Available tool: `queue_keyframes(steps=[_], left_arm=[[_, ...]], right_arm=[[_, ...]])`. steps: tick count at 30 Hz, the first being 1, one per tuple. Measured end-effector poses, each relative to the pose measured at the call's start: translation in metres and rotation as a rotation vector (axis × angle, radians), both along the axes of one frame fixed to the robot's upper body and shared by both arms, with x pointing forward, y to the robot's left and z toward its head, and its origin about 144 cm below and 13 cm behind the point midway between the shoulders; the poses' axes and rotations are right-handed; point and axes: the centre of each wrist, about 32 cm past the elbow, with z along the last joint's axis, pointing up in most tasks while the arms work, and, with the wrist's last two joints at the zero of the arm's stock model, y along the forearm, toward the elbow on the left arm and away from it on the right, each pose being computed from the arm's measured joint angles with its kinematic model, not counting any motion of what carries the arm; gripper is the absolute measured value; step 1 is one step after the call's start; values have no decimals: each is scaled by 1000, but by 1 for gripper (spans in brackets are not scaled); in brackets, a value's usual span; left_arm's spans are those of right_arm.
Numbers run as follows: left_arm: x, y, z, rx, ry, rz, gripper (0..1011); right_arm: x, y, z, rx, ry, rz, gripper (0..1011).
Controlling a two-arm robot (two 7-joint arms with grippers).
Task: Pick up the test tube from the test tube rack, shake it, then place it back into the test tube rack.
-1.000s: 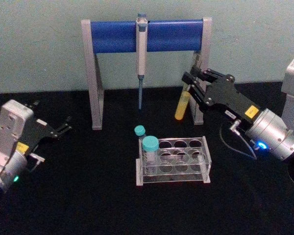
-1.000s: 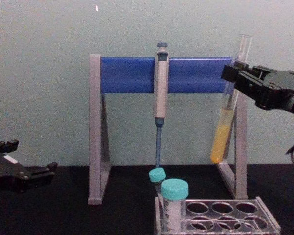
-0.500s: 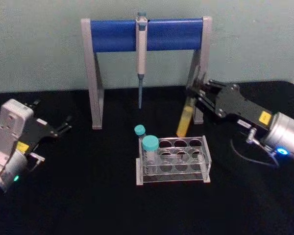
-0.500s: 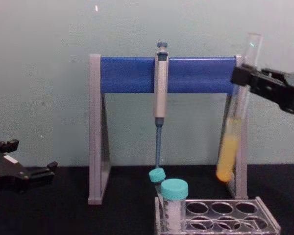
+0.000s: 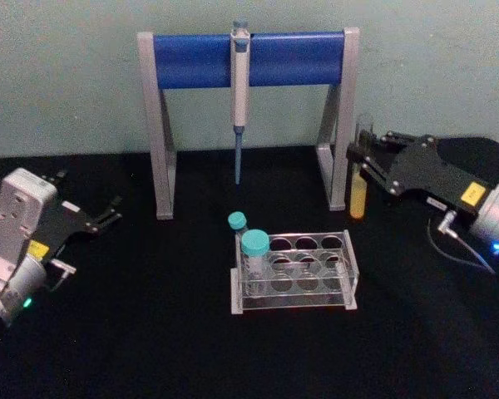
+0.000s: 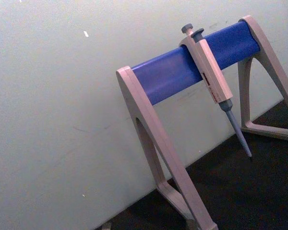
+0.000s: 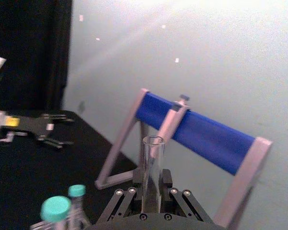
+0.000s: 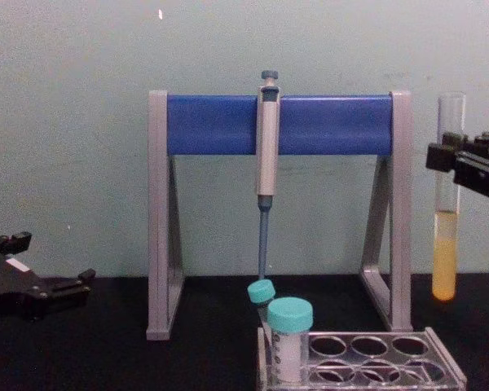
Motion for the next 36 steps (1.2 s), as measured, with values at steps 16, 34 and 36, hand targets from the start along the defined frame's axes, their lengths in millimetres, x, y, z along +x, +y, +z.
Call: queue_keyframes(steps=[16,34,36], left_arm=[[0,0,0,0,0,0,1001],[0,0,0,0,0,0,1001],[0,0,0,0,0,0,1001]], right_arm=[[33,39,0,78,37,23,235],[2,7,4,92,190,182,235],[-2,0,7,68,191,153,235]])
